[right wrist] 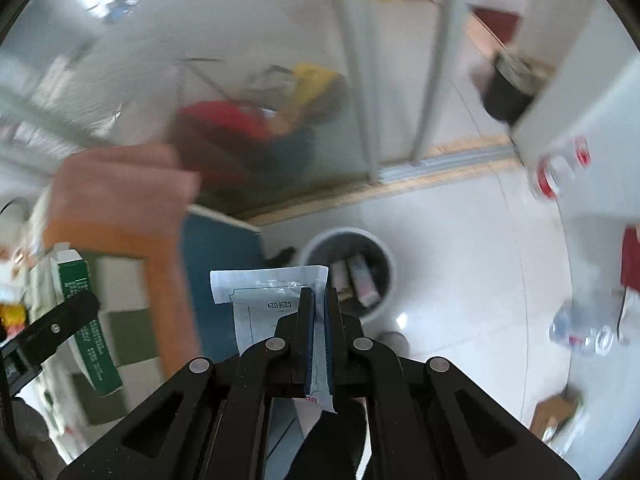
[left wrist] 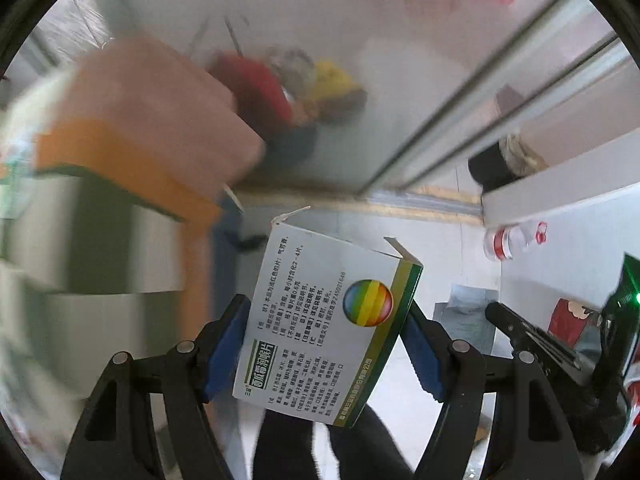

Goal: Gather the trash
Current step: 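Carry the medicine box and receipt to the bin and release both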

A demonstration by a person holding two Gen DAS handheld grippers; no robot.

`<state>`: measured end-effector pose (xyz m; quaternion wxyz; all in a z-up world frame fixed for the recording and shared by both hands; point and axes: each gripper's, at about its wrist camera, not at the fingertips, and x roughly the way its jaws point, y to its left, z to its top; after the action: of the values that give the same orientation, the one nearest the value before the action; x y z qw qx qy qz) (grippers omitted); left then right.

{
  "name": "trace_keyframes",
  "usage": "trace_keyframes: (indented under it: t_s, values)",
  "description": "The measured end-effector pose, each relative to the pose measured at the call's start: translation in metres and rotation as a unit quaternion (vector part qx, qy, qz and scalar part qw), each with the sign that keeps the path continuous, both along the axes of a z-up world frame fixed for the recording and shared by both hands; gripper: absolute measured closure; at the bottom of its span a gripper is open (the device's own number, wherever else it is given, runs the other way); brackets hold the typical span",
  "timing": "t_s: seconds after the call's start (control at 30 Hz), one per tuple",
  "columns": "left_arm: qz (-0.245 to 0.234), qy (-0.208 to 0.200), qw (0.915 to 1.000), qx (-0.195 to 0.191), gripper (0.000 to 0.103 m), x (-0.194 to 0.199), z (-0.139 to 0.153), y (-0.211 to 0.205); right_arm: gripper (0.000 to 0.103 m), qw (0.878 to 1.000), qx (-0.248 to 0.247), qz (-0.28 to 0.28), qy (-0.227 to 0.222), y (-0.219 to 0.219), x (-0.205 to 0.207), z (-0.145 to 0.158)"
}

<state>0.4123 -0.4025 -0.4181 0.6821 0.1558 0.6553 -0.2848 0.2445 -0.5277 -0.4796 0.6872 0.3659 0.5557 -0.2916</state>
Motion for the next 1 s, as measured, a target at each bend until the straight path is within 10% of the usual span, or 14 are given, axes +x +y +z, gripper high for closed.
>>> trace_keyframes:
  t_s: [0.33,0.53,0.8,0.87,1.0]
  values:
    - [0.056,0.135,0.9864,0.075,0.032,-0.004,-0.283,-0.053,0.098,0.994,0.086,-0.062,0.03,-0.067,-0.034,-0.244]
    - [0.075,0.177,0.9775,0.088,0.031,-0.005,-0.386,-0.057,0.098,0.99,0.126,-0.056,0.033,-0.067,-0.022,-0.359]
    - [0.082,0.157,0.9774,0.115,0.002,-0.004,-0.415,-0.049,0.088,0.987,0.145,-0.043,0.053,-0.061,-0.019,-0.421]
    - [0.085,0.145,0.9788,0.117,0.002,-0.005,-0.406,-0.043,0.052,0.989,0.133,-0.039,0.052,-0.059,-0.021,-0.413]
    - [0.075,0.074,0.9861,0.128,0.002,-0.01,-0.37,-0.031,0.028,0.993,0.102,-0.013,0.055,-0.057,-0.021,-0.382]
